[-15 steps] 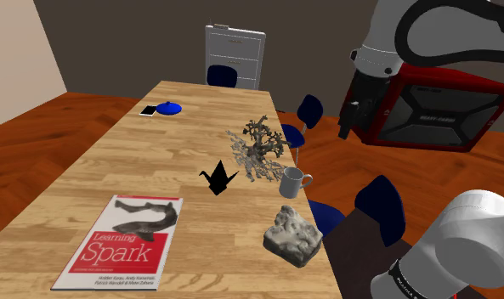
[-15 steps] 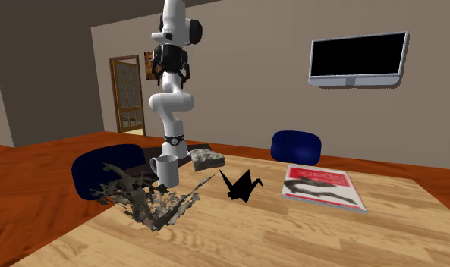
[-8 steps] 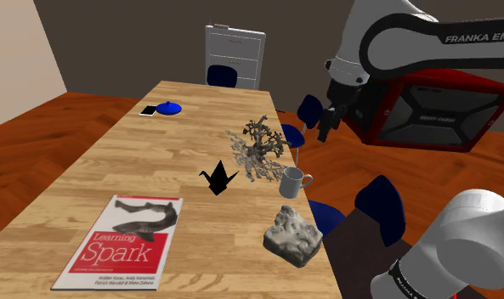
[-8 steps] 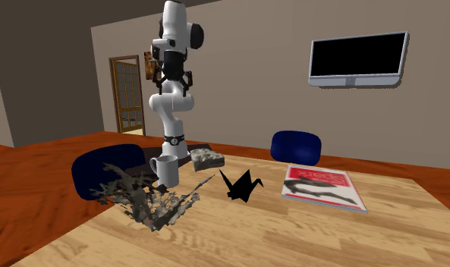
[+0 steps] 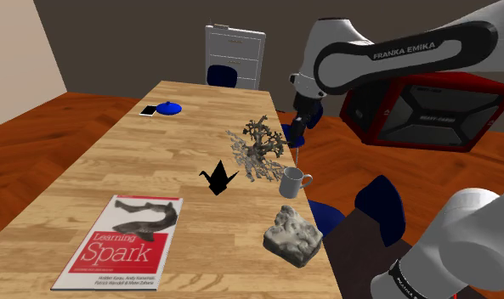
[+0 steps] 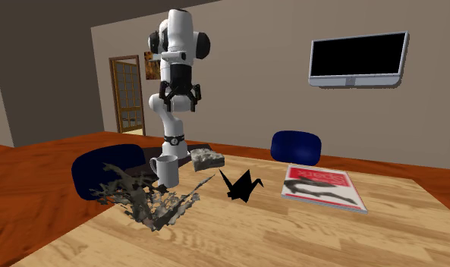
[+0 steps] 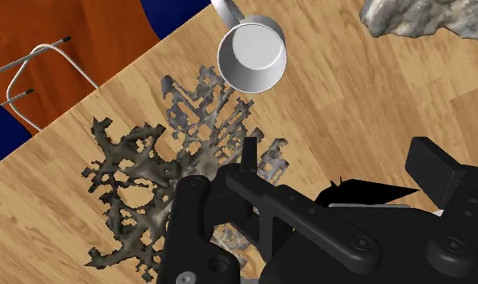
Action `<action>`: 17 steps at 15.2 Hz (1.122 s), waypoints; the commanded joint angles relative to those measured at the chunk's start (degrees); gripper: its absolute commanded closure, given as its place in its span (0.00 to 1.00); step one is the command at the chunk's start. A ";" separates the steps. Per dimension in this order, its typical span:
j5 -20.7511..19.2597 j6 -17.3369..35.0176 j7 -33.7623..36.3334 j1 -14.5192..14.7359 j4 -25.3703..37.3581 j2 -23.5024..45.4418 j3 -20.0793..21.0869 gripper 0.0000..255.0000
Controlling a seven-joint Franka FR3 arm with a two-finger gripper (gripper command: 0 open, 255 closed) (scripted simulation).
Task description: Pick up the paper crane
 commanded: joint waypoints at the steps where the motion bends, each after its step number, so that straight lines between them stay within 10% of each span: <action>1: 0.60 3.05 -2.27 0.76 1.57 4.45 -0.12 0.00; 17: 5.13 13.50 -18.48 4.83 24.07 36.85 3.46 0.00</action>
